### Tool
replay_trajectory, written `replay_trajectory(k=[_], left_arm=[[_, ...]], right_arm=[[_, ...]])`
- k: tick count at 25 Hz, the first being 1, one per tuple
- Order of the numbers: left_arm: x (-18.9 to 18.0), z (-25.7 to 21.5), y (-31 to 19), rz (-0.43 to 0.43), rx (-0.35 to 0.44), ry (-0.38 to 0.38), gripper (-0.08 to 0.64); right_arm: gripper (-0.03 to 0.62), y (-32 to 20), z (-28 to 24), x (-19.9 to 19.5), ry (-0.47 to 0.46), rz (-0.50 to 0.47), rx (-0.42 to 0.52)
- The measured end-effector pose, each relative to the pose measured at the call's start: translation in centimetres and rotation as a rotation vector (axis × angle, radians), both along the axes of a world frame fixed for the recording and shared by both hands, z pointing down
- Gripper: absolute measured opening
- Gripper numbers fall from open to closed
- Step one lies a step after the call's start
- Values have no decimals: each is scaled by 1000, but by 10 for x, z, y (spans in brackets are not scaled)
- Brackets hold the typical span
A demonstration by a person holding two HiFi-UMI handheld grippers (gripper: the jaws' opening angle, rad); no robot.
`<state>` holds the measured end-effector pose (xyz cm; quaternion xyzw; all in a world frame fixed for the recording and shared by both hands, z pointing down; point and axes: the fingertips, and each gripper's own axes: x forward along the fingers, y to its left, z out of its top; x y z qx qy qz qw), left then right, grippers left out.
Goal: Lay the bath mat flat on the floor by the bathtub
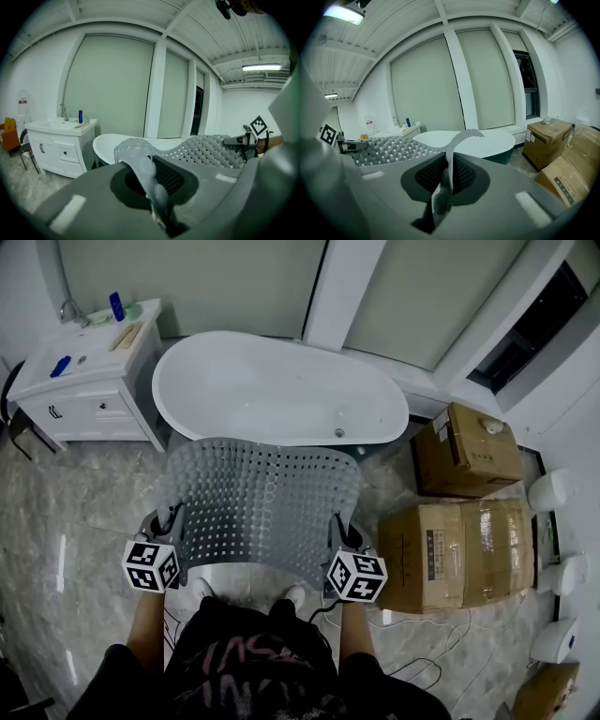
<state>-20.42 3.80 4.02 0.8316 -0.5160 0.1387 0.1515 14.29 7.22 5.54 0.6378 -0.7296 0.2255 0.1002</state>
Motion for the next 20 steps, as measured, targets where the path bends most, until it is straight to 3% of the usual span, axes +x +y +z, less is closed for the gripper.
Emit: replay_trajectory(k=[20], left_arm=[[-3,26,11,-4,-56,-24,26]], right_arm=[[51,9,23,-1,10,-18,-51]])
